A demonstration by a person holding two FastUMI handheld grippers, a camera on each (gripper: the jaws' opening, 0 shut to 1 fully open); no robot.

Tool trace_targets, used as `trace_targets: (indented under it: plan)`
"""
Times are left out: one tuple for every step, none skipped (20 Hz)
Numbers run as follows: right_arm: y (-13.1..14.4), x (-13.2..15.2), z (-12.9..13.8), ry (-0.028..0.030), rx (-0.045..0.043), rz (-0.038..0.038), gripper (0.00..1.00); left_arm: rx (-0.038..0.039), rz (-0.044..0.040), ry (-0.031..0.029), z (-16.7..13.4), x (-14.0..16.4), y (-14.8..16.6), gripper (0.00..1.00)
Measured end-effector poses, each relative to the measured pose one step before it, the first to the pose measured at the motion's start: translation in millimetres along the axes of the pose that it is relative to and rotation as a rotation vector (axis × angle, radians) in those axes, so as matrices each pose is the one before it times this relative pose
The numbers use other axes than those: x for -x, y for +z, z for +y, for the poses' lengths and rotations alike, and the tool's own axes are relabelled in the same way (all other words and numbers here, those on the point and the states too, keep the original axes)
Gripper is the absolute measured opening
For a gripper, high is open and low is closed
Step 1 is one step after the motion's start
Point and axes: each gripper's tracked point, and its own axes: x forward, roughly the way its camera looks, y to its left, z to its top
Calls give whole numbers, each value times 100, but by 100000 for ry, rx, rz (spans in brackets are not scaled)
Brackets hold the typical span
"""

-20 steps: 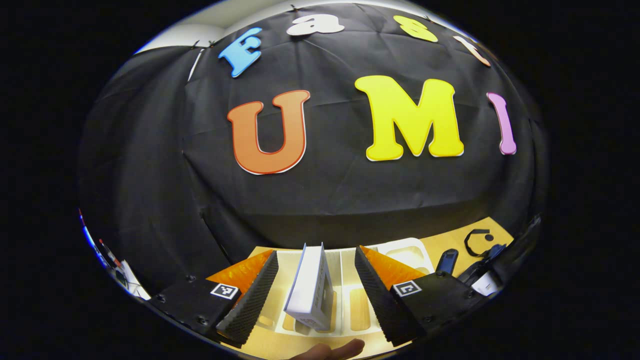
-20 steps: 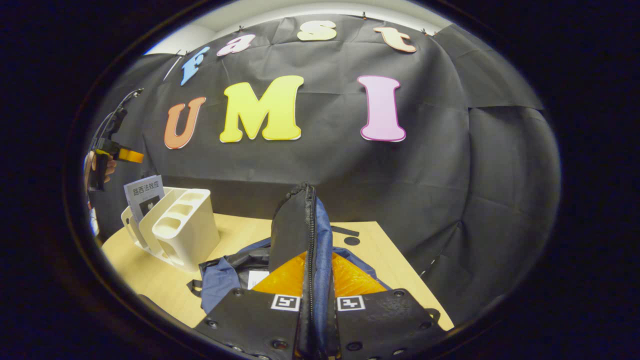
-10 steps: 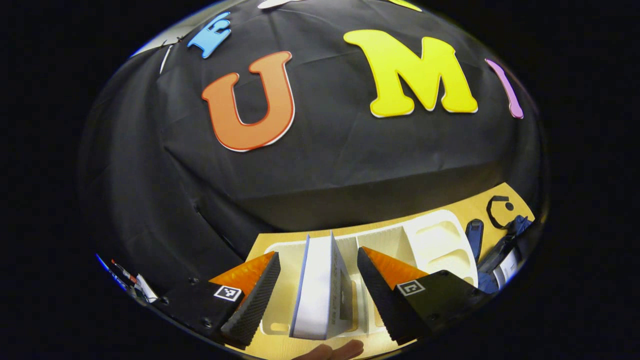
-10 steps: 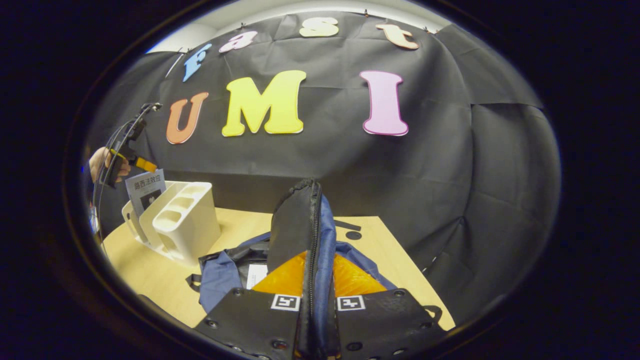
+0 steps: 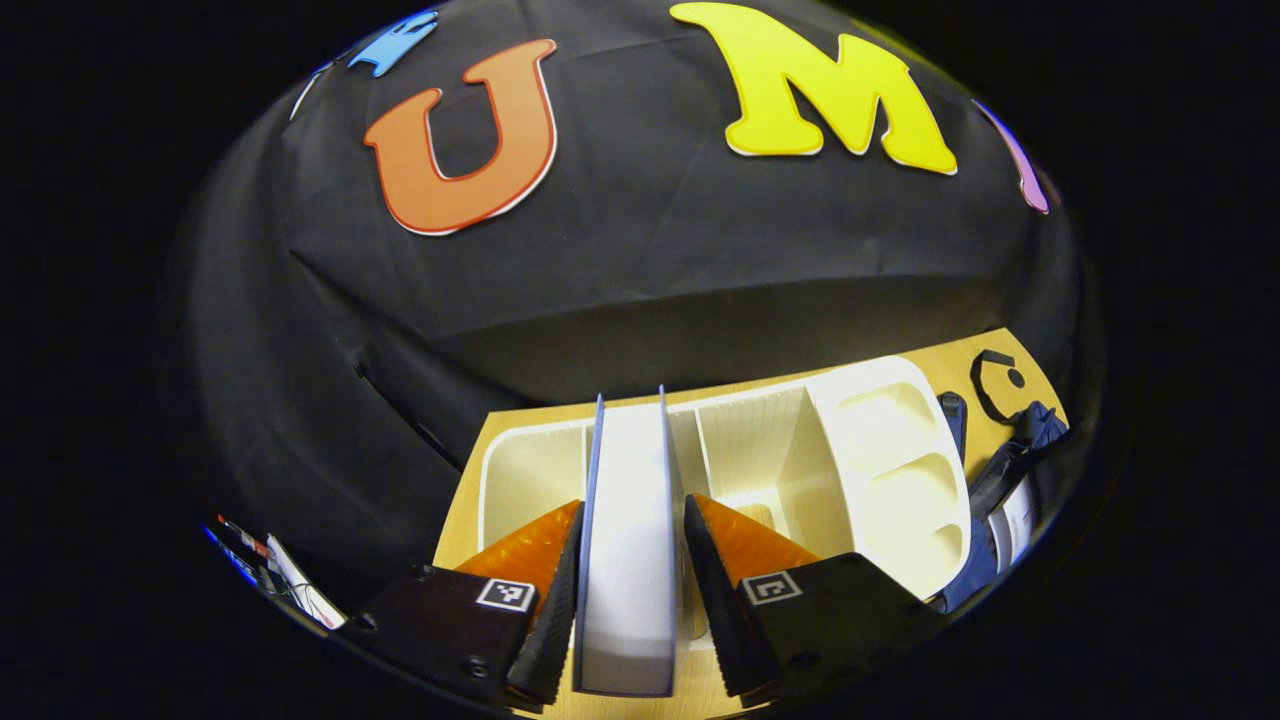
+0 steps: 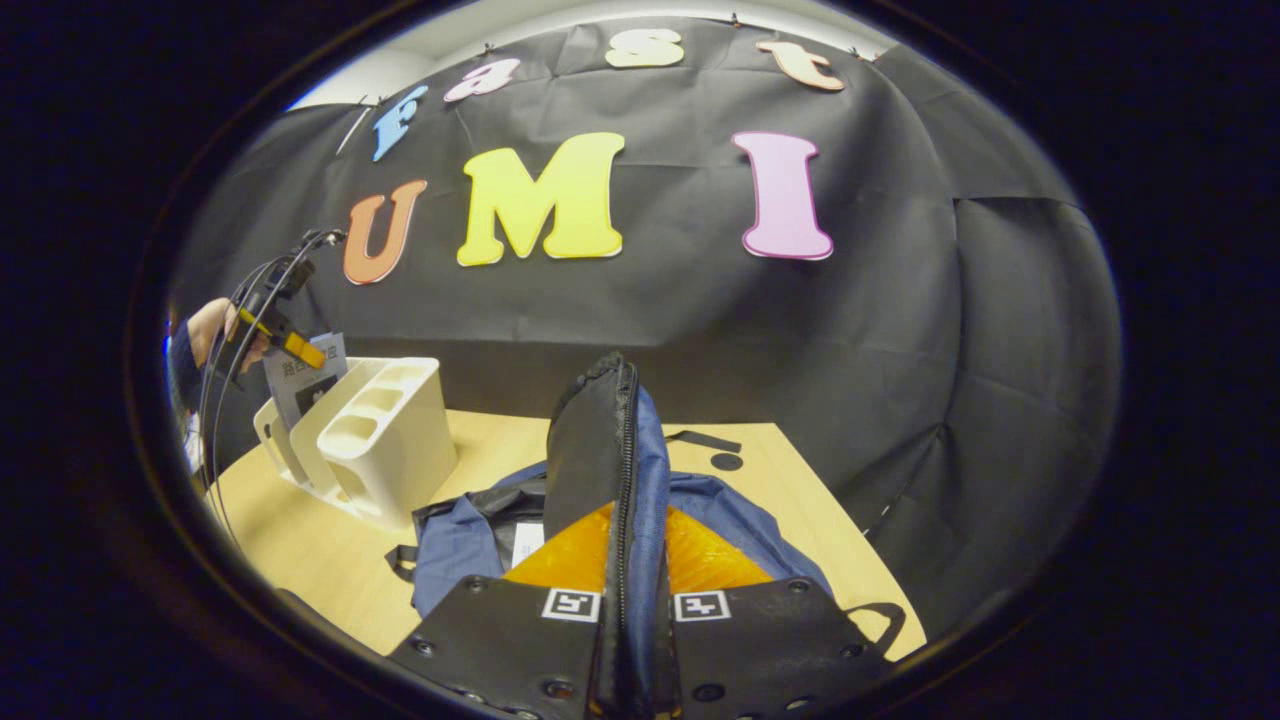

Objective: Open the schoolbag, grab two books from the bookshelf and put them into the schoolbag.

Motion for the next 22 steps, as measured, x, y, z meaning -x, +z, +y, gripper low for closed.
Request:
trace_targets:
  plan:
    - [15,84,-101,-79,-248,-312,12,256,1207,-505,1,490,-224,56]
    - [-19,-10,-95,-298,45,19,12,556,-673,-1788,-334,-304,113,53]
    - [-150,19,-130,-71,-306,46,12,890,249,-2104,-371,124,-95,51]
    - [-108,-43,-72,93,-536,303,12,931,946,-1202,-119,490,-387,47]
    - [-188,-55,-69,-30,-166,226,12,1226,637,-1151,-103,432,-239,47]
    - [-96,-108,-20,-72,171,300,12,1664,125,-1585,-24,556,-450,50]
    - [-175,-17,-3,47,155,188,12,1962,-58,-902,9,724,-274,46]
    - [3,-89,33,162,-25,43,12,1803,-1236,-117,416,582,22,45]
    - [-48,-62,18,-80,192,421,12,2582,-827,-809,284,739,-124,45]
    - [58,-112,43,-111,446,310,12,2631,-904,-1249,104,961,-201,45]
    - [-56,37,97,152,474,43,12,2646,-1004,-847,114,806,-188,45]
    - [38,-49,8,-58,341,91,12,2639,-131,-549,442,816,-503,45]
    - [-74,71,65,-8,366,137,12,2237,-528,-744,420,803,-265,45]
    - [-13,-115,39,88,142,87,12,2139,-272,-831,504,994,-464,45]
    - [-177,26,13,53,164,236,12,2195,-333,-628,355,993,-451,45]
    - [-20,-78,115,14,252,159,12,2436,-329,-848,263,843,-518,45]
    - [-165,-76,97,-37,309,290,12,2988,-572,-822,365,959,-615,45]
    - [-42,-61,130,152,230,85,12,3332,-424,-1676,183,975,-642,45]
    - [-93,-19,158,283,210,131,12,3937,-849,-1906,57,931,-625,48]
    - [-92,-123,166,166,266,286,12,4052,-417,-1723,180,816,-714,45]
    - [-164,-45,232,231,446,205,12,4272,-546,-1924,182,796,-687,48]
    - [-43,-87,170,117,646,188,12,4024,-266,-1776,264,734,-808,48]
